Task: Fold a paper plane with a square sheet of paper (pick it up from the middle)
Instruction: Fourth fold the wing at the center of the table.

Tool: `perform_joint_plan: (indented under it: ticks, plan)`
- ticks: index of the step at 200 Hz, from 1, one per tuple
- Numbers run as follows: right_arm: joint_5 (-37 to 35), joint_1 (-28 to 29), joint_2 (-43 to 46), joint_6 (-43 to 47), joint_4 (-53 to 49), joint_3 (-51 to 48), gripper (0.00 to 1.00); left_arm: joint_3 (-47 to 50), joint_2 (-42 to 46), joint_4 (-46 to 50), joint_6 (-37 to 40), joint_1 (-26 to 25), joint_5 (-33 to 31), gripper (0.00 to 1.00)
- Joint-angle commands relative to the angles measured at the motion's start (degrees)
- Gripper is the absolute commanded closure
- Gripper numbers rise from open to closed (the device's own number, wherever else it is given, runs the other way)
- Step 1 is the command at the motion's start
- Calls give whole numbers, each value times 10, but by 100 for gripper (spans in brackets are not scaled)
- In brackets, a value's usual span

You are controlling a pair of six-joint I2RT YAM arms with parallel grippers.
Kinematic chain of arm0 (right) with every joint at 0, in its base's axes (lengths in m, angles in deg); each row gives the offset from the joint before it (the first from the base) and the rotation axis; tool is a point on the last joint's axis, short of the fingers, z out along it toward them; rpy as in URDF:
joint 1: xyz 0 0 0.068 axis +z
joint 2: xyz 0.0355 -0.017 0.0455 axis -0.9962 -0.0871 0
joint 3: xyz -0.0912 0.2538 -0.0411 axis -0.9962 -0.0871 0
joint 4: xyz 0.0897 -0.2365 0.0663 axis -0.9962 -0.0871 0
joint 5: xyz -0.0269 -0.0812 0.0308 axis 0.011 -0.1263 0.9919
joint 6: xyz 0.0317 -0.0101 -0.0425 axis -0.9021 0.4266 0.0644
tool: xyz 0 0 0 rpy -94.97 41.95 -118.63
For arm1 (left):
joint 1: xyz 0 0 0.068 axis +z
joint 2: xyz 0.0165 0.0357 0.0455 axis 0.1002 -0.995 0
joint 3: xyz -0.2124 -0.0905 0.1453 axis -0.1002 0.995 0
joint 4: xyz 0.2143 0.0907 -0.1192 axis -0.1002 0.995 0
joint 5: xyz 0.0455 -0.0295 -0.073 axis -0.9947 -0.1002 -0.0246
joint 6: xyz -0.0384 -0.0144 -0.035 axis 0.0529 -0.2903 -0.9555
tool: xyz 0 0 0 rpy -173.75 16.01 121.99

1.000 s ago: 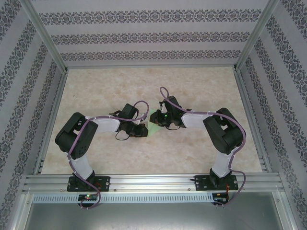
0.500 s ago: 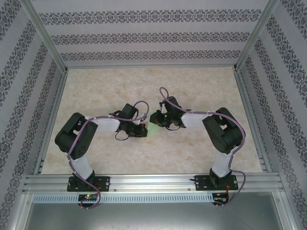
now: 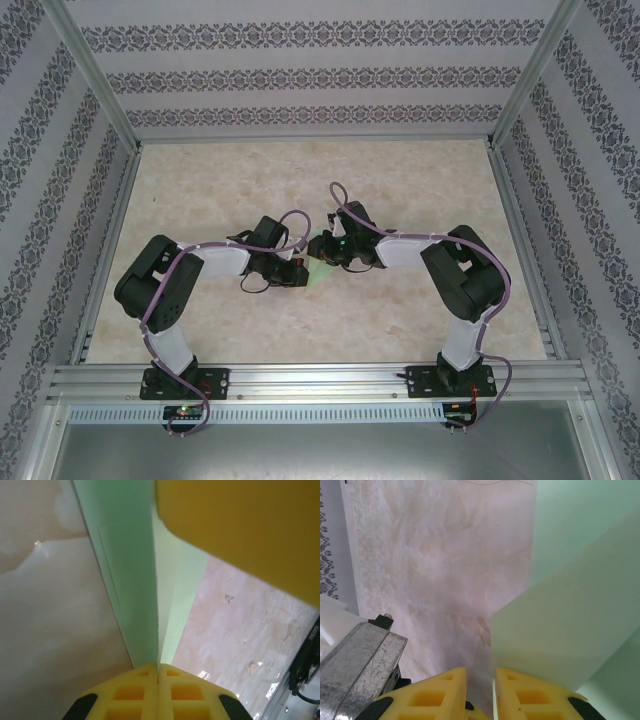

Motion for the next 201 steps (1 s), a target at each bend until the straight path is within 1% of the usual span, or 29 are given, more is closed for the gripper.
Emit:
perform_joint_plan:
  ticks: [1, 29, 119, 140, 169, 185, 201]
  plan:
    - [-8, -5, -10, -3, 14, 13, 78, -15, 0, 7, -2, 11, 19, 99]
    - [-13, -14, -25, -6, 12, 14, 80, -15, -4, 11, -2, 13, 20, 99]
    - [-27, -19, -42, -2, 0, 16, 80, -10, -15, 10, -7, 18, 13, 97]
    - [-33, -20, -53, 2, -8, 19, 82, -6, -12, 6, -12, 17, 10, 95]
    - [-35, -19, -70, -12, 15, 6, 82, -6, -11, 5, -14, 18, 6, 94]
    - [-50, -20, -71, -17, 18, -6, 82, -3, -7, 8, -14, 18, -2, 92]
    - [-45, -21, -71, -20, 25, -10, 82, 3, -2, 10, -14, 18, -9, 87]
